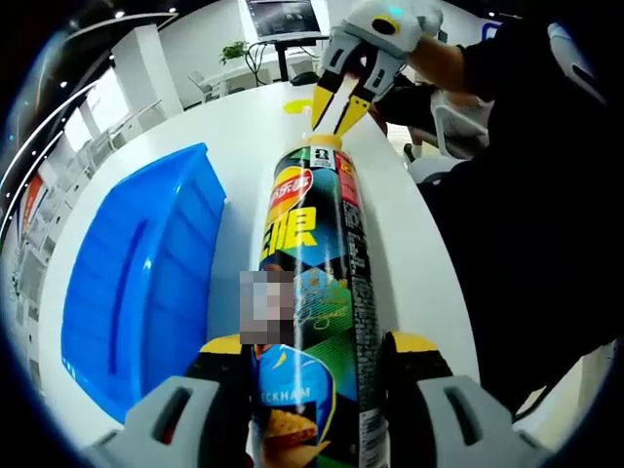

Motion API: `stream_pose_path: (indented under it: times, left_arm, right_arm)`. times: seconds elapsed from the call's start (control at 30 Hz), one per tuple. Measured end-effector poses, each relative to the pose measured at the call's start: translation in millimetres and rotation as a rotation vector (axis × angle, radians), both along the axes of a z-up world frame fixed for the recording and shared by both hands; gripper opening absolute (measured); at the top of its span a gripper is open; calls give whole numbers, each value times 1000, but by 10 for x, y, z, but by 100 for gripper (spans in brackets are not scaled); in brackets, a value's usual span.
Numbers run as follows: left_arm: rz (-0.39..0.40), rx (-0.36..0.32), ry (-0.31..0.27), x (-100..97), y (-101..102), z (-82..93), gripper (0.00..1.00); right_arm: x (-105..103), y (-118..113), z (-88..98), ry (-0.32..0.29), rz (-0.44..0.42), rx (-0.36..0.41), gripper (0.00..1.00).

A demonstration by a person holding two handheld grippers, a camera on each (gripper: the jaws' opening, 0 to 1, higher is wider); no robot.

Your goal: Open the lid of the chip container on the table, take out the chips, place them into the box in front of the container, and close the lid

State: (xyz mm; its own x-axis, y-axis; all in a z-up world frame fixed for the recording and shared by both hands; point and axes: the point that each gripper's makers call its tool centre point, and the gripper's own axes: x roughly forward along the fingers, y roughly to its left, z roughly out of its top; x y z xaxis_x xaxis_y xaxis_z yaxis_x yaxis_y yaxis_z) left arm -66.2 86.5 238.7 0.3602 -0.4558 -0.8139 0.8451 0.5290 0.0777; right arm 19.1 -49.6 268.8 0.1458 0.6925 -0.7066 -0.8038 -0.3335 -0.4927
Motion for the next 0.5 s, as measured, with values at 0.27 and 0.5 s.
stream_pose_path:
  times: [0.27, 0.5]
  left_arm:
    - [-2, 0, 5, 1, 1, -8, 55]
    - [-2, -13, -4, -2, -12, 2, 55]
  right_arm:
    - [-9, 37, -98, 18, 50, -153, 13]
    - [-15, 55, -158, -2, 65, -191, 10]
